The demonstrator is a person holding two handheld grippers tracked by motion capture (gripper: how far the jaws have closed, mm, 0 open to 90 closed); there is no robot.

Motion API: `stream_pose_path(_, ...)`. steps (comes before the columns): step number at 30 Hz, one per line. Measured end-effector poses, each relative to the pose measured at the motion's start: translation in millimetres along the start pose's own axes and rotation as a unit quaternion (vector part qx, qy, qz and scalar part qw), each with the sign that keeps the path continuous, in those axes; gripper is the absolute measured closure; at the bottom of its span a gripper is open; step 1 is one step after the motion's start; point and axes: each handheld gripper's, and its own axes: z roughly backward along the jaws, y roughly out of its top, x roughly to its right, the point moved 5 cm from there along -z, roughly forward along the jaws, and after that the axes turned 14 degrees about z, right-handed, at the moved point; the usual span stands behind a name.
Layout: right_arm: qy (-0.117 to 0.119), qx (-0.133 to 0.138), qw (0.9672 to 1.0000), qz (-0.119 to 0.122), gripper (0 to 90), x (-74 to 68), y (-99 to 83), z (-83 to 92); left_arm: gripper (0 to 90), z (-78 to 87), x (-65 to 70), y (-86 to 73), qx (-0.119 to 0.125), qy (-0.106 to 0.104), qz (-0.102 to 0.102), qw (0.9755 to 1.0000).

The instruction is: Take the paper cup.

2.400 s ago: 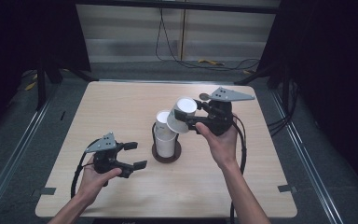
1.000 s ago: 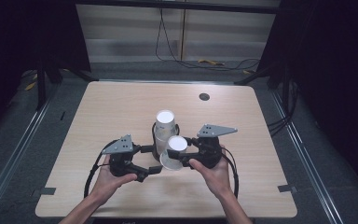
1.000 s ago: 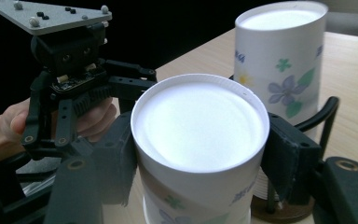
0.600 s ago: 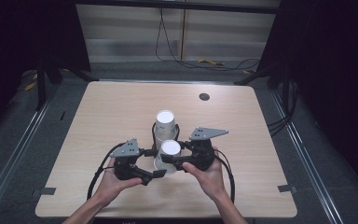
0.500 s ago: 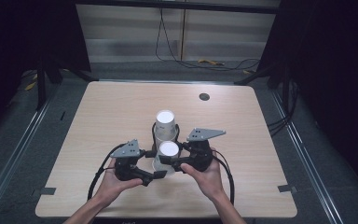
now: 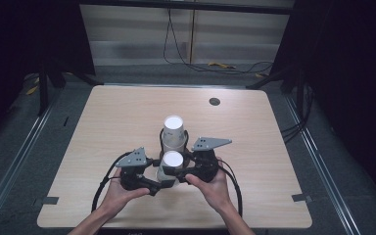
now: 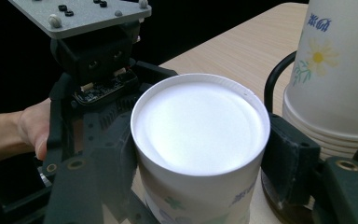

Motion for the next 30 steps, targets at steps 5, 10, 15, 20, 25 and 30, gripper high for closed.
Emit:
stream_pose_path(5, -0.004, 0.005, 1.0, 0.007, 34.2, -1.7, 1.1, -0.8, 24.5, 1.3, 0.1, 0.6, 0.0, 0.0, -0.003, 1.0)
stream_pose_path(10, -0.002, 0.006, 1.0, 0.006, 33.7, -2.2, -0.5, -1.6, 27.3, 2.0, 1.0, 0.4, -0.004, 0.003, -0.01, 0.9999)
stream_pose_path(15, -0.002, 0.008, 1.0, 0.005, 33.3, -1.8, 0.6, -1.1, 28.0, 3.0, 1.1, 1.5, -0.003, 0.001, -0.013, 0.9999)
stream_pose_path(20, -0.007, 0.007, 0.9999, 0.007, 34.1, -3.5, 1.2, -2.0, 25.9, 1.6, 1.0, 0.8, -0.001, -0.005, -0.005, 1.0)
stream_pose_path(25, -0.006, 0.011, 0.9999, 0.003, 34.4, -3.4, 1.9, -2.0, 25.1, 0.8, 1.5, 0.9, 0.0, -0.007, -0.004, 1.0)
stream_pose_path(30, -0.002, 0.009, 1.0, 0.002, 33.6, -4.1, 1.1, -2.2, 29.0, 1.5, 1.1, 0.5, -0.011, -0.007, -0.008, 0.9999)
